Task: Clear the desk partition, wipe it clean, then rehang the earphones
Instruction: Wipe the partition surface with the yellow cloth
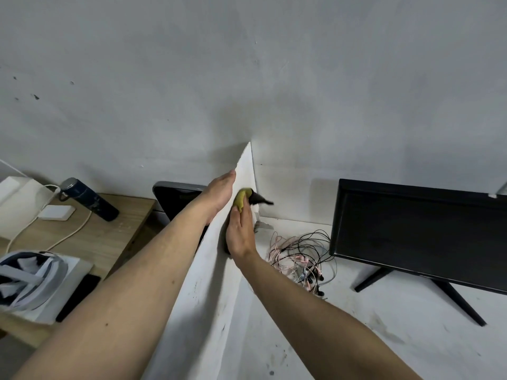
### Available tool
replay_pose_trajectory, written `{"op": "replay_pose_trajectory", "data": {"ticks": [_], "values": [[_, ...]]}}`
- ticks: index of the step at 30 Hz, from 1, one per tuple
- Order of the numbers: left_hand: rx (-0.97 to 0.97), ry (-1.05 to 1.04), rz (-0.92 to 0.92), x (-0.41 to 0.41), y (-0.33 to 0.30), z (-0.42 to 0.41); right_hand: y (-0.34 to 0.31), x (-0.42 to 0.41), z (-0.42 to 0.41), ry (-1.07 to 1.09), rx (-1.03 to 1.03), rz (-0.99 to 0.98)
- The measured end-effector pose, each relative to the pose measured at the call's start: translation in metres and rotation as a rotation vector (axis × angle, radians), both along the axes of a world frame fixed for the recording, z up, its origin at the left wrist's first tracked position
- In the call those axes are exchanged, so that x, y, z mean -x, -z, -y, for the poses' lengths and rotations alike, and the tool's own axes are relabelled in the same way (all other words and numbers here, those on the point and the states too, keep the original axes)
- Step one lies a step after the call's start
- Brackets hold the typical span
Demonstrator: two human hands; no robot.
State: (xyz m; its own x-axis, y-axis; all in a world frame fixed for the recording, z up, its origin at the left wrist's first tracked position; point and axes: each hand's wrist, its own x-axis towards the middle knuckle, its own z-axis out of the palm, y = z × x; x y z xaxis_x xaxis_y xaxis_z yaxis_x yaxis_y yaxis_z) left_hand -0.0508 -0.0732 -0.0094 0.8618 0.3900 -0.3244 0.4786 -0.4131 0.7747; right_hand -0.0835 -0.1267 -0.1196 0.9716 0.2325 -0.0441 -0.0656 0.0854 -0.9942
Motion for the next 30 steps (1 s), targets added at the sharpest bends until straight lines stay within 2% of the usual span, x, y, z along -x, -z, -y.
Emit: {"op": "replay_pose_trajectory", "data": {"ticks": [3, 6, 9, 11, 12, 14, 17, 20, 23, 26, 30], "values": [[-0.033, -0.002, 0.002, -0.002, 0.002, -0.001, -0.013, 0.006, 0.001, 0.012, -0.044, 0.144], [-0.025, 0.016, 0.011, -0.002, 0.004, -0.003, 0.009, 0.03, 0.002, -0.011, 0.011, 0.226], [-0.004, 0.023, 0.017, -0.001, 0.004, -0.004, 0.046, 0.036, 0.002, -0.068, 0.062, 0.024], [-0.001, 0.023, 0.011, 0.0, 0.003, -0.003, 0.046, 0.026, 0.005, -0.111, 0.047, -0.168], [0.0, 0.027, 0.014, 0.0, 0.002, -0.003, 0.038, 0.019, 0.006, -0.114, 0.023, -0.203], [-0.003, 0.035, 0.024, -0.001, 0.004, -0.003, 0.016, 0.009, 0.009, -0.093, -0.009, -0.124], [-0.03, 0.032, 0.025, -0.003, 0.004, -0.001, -0.007, 0.008, 0.011, -0.064, -0.008, 0.116], [-0.027, 0.037, 0.031, -0.003, 0.005, -0.001, 0.009, 0.03, 0.009, -0.061, 0.042, 0.254], [-0.013, 0.04, 0.019, -0.001, 0.004, -0.002, 0.046, 0.048, 0.01, -0.1, 0.09, 0.103], [-0.013, 0.032, 0.012, 0.0, 0.002, -0.001, 0.046, 0.038, 0.011, -0.132, 0.105, -0.085], [-0.068, 0.036, 0.039, -0.001, 0.001, 0.001, 0.005, 0.023, 0.009, -0.082, 0.048, -0.002]]}}
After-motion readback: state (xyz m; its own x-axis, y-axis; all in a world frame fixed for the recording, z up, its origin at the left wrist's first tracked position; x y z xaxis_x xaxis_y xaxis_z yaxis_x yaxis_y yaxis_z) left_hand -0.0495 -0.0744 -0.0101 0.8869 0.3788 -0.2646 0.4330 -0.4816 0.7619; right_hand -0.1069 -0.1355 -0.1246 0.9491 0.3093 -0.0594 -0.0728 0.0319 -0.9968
